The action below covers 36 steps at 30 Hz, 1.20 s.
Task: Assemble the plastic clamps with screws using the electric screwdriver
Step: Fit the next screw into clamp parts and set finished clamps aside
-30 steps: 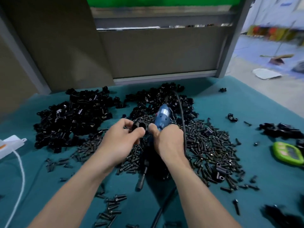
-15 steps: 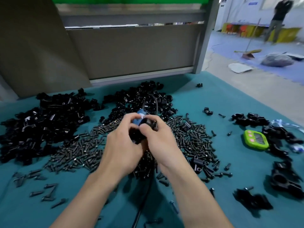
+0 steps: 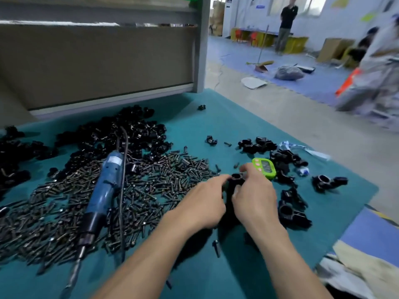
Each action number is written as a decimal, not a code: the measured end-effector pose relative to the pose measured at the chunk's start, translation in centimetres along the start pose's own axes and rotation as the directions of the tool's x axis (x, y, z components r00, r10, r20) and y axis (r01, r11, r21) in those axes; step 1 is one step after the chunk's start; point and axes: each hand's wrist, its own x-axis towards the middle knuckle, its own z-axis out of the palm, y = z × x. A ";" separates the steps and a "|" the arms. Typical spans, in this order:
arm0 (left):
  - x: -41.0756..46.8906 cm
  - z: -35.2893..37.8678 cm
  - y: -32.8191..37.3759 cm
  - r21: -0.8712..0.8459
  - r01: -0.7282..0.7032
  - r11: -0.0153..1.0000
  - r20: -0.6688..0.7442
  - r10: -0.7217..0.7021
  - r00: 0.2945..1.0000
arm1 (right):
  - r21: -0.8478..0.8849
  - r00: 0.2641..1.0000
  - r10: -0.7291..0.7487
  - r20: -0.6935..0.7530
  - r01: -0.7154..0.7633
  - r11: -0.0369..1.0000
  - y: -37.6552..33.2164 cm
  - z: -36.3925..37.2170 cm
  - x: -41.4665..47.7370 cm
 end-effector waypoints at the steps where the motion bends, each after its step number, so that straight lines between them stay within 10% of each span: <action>1: 0.0 -0.3 -0.2 -0.017 0.001 1.000 -0.033 -0.001 0.999 | 0.038 0.999 0.000 -0.044 0.002 0.999 0.1 -0.2 -0.1; 6: -3.4 -5.2 -3.2 -0.166 -0.080 0.983 -0.388 0.010 0.922 | 0.148 0.979 -0.186 -0.088 0.197 0.969 -3.4 0.5 -1.7; 12: -10.0 -12.2 -12.1 -0.330 -0.016 0.944 -0.791 -0.267 0.550 | 0.410 0.732 -0.660 0.167 0.557 0.722 -17.2 5.5 -5.7; 15: -14.2 -13.9 -18.3 -0.353 0.309 0.883 -0.804 -0.455 0.382 | 0.396 0.565 -0.759 0.323 0.648 0.651 -23.5 10.3 -7.2; 21: -19.7 -15.3 -26.7 -0.280 0.711 0.644 -0.607 -0.693 0.388 | 0.151 0.339 -0.595 0.728 0.768 0.622 -30.9 20.0 -6.7; 28: -19.1 -15.2 -30.0 -0.055 0.742 0.668 -0.546 -0.643 0.537 | 0.205 0.388 -0.640 0.663 0.727 0.655 -35.0 24.0 -8.8; 36: -19.1 -13.9 -28.8 -0.528 0.434 0.730 -0.732 -0.650 0.204 | 0.210 0.503 -0.723 0.474 0.732 0.648 -33.2 21.0 -9.3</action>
